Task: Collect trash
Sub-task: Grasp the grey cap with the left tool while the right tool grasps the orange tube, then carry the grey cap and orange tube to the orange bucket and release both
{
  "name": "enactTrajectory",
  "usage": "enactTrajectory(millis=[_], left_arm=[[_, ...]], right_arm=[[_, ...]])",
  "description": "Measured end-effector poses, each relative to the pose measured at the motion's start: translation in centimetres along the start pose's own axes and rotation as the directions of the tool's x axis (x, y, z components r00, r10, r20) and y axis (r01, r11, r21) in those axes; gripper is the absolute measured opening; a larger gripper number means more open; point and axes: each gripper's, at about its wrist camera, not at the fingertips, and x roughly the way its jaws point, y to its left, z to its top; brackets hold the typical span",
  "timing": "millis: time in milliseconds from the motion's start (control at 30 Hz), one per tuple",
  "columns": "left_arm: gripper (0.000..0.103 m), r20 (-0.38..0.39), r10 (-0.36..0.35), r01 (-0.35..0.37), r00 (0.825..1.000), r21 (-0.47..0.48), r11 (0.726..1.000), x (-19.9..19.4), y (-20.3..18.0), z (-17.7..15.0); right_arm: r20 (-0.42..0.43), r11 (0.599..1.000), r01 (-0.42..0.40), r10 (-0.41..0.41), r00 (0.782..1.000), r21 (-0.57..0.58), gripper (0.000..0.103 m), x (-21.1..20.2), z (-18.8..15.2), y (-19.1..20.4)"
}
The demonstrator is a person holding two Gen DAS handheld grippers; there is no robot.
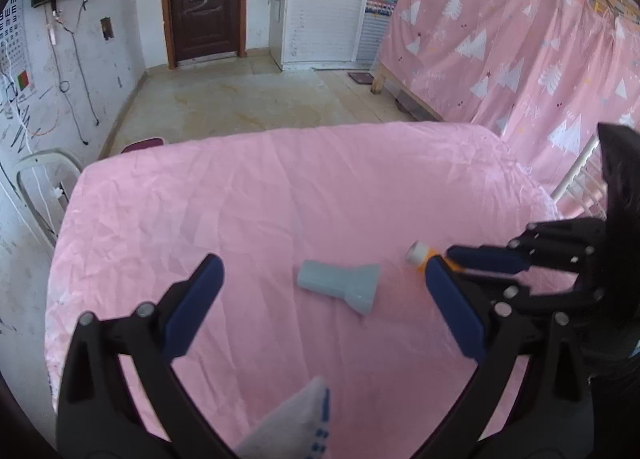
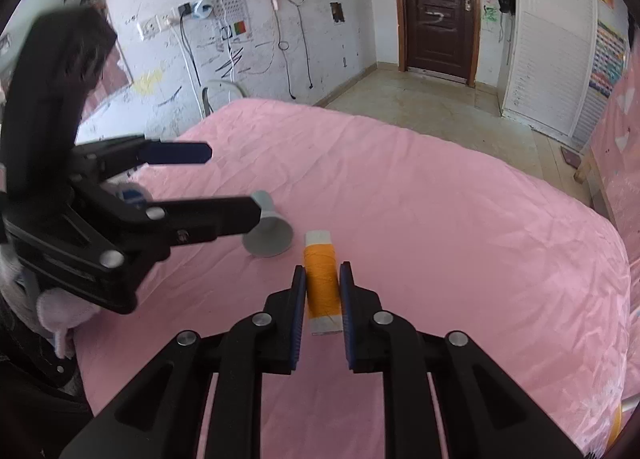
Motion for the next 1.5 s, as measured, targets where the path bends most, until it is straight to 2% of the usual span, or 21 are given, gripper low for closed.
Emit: enactTrajectory(millis=[233, 433, 500, 600, 667, 733, 933, 1167, 1500], left_arm=[[0.097, -0.042, 0.016, -0.012, 0.999, 0.076, 0.997, 2.1, -1.4, -0.2], [0.095, -0.07, 0.022, -0.016, 0.997, 0.092, 0.996, 3.4, -1.6, 0.0], [0.087, -0.08, 0.03, -0.023, 0.996, 0.098, 0.995, 3.9, -1.8, 0.1], [0.067, -0.099, 0.04, -0.03, 0.994, 0.103, 0.994, 4.7, -1.8, -0.2], [0.062, -0.096, 0.05, -0.039, 0.994, 0.109, 0.993, 4.7, -1.9, -0.3], [0.05, -0.089, 0.046, -0.036, 0.995, 0.117, 0.992, 4.7, -2.3, -0.3], [0.05, -0.074, 0.08, -0.069, 0.994, 0.136, 0.988, 4.5, -3.0, -0.4], [0.05, -0.043, 0.088, -0.082, 0.995, 0.126, 0.989, 3.3, -4.9, 0.8], [0.05, 0.039, 0.044, -0.048, 0.998, 0.129, 0.99, 1.3, -10.3, 3.9]], right_arm=[[0.051, 0.998, -0.01, 0.007, 0.999, 0.064, 0.006, -2.1, -0.3, -1.9], [0.083, 0.995, -0.023, 0.015, 0.996, 0.1, 0.006, -3.6, -0.6, -3.0], [0.088, 0.994, -0.029, 0.019, 0.996, 0.109, 0.006, -3.9, -0.6, -2.9], [0.1, 0.992, -0.031, 0.019, 0.995, 0.12, 0.006, -4.2, -0.4, -3.1], [0.107, 0.991, -0.031, 0.017, 0.994, 0.127, 0.007, -4.4, -0.4, -3.2], [0.115, 0.991, -0.032, 0.017, 0.993, 0.133, 0.007, -4.9, -0.9, -3.6], [0.138, 0.989, -0.018, -0.002, 0.99, 0.146, 0.007, -6.4, -1.5, -4.0], [0.188, 0.986, 0.004, -0.035, 0.982, 0.165, 0.007, -8.9, -1.8, -5.1], [0.284, 0.969, 0.058, -0.127, 0.95, 0.239, 0.007, -15.0, -4.8, -9.3]])
